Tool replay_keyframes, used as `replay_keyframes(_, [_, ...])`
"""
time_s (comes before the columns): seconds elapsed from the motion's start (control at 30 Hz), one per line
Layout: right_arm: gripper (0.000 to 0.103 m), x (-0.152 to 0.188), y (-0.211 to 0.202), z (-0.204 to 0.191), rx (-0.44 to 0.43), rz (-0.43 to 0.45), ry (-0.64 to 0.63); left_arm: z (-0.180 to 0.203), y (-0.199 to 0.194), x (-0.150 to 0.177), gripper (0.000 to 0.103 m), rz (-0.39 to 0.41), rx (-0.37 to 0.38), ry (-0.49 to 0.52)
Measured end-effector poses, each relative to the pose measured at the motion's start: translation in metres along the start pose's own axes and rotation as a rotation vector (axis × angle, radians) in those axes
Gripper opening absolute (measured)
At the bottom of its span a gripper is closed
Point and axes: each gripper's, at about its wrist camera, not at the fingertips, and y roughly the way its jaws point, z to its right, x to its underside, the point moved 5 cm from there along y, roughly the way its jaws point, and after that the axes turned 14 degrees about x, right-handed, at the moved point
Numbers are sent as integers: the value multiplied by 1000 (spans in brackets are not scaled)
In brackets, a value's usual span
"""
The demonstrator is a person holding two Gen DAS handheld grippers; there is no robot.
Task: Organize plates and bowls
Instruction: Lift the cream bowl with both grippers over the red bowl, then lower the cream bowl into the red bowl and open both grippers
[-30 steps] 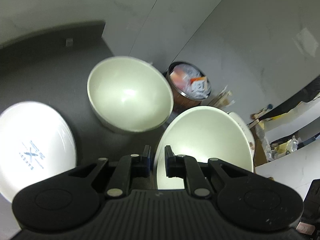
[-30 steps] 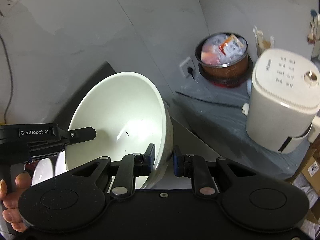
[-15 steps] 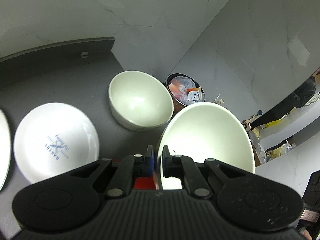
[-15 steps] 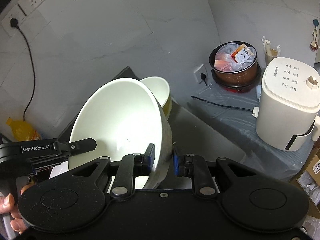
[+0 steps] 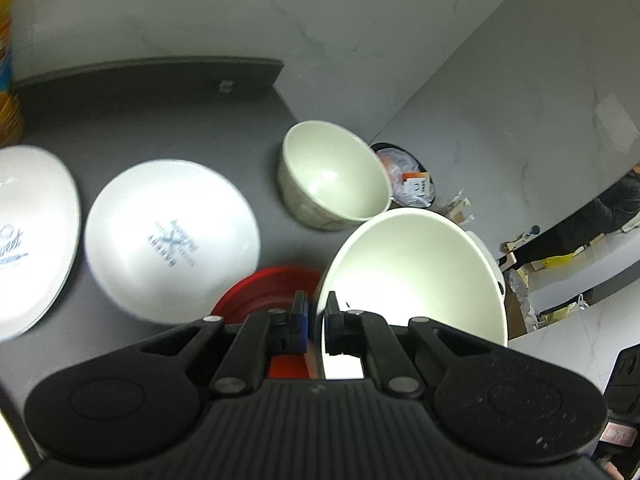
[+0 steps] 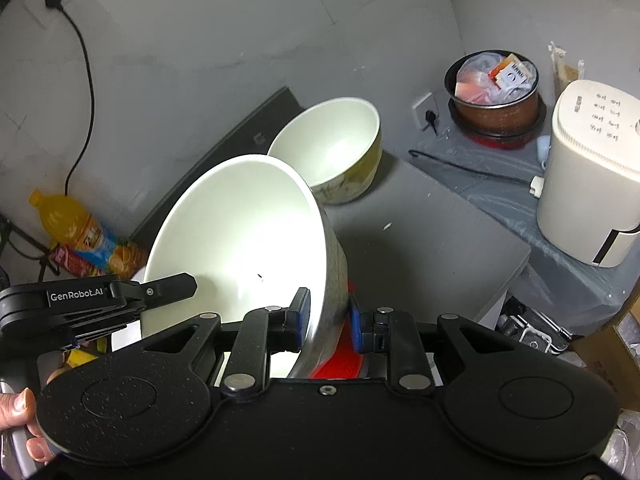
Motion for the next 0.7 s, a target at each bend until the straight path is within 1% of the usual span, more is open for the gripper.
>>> replay_keyframes(0.07, [22, 3, 3, -2, -3, -9, -7, -5, -1, 4, 5, -6, -11, -10])
replay_keyframes(0.1, [21, 6, 3, -3, -6, -16, 1, -8, -2, 5, 5, -8, -17, -14])
replay_keyframes(0.27, [20, 12, 15, -3, -16, -68, 58, -22, 1, 14, 6, -31, -53, -39])
replay_keyframes(0.43, [21, 19, 21, -9, -8, -86, 45, -30, 5, 20, 6, -47, -94, -38])
replay_keyframes(0.5, [21, 19, 24, -11, -6, -95, 44, -33, 7, 21, 6, -56, -119, -32])
replay_keyframes(0.57, [21, 19, 27, -12, 1, -99, 40, -34, 9, 21, 10, -67, -150, -19])
replay_keyframes(0.63, [20, 19, 30, -14, 10, -105, 36, -36, 12, 21, 10, -85, -185, -10])
replay_keyframes(0.7, [20, 18, 33, -16, 26, -104, 22, -38, 14, 19, 10, -94, -196, -11])
